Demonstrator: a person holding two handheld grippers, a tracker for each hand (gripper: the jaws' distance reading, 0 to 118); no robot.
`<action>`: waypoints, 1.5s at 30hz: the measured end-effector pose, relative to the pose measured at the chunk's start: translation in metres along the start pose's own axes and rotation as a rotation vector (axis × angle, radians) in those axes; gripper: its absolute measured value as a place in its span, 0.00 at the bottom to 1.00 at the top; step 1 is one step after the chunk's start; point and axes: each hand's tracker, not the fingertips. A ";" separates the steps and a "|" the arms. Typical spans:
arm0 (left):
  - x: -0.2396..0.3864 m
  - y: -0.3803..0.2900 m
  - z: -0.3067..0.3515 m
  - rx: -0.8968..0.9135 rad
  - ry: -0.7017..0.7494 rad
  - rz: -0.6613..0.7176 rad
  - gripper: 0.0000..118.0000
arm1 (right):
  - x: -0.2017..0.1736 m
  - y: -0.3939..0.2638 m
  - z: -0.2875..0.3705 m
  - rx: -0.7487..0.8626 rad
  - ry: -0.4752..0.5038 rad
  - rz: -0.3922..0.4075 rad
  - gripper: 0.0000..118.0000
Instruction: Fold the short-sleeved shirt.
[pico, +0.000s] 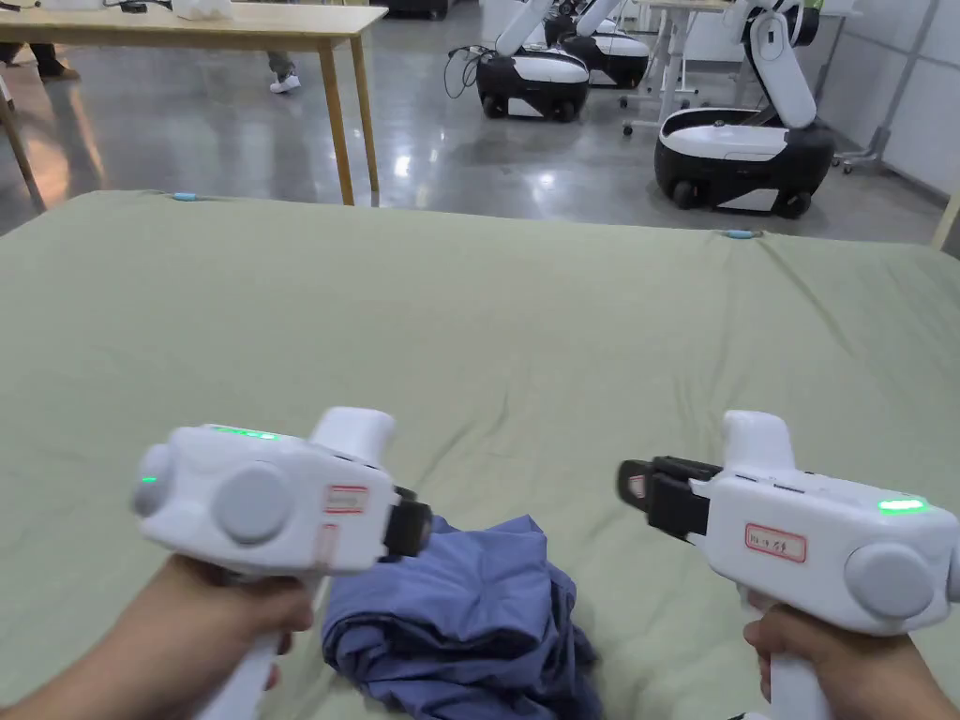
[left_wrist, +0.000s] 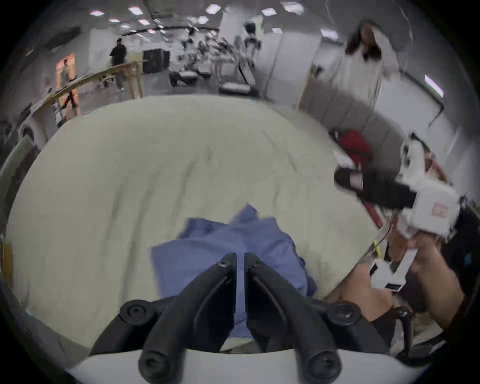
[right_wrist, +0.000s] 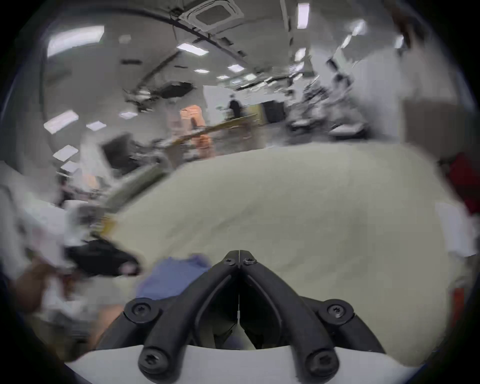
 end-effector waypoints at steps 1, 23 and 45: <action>-0.017 -0.002 0.008 0.017 -0.024 0.029 0.05 | -0.002 0.001 -0.009 -0.052 0.115 -0.051 0.01; -0.101 -0.023 -0.088 -0.282 -0.385 0.452 0.99 | 0.043 -0.103 -0.123 -0.347 0.348 -0.551 0.01; -0.097 -0.010 -0.121 -0.379 -0.373 0.333 0.27 | 0.040 -0.099 -0.107 -0.264 0.387 -0.496 0.01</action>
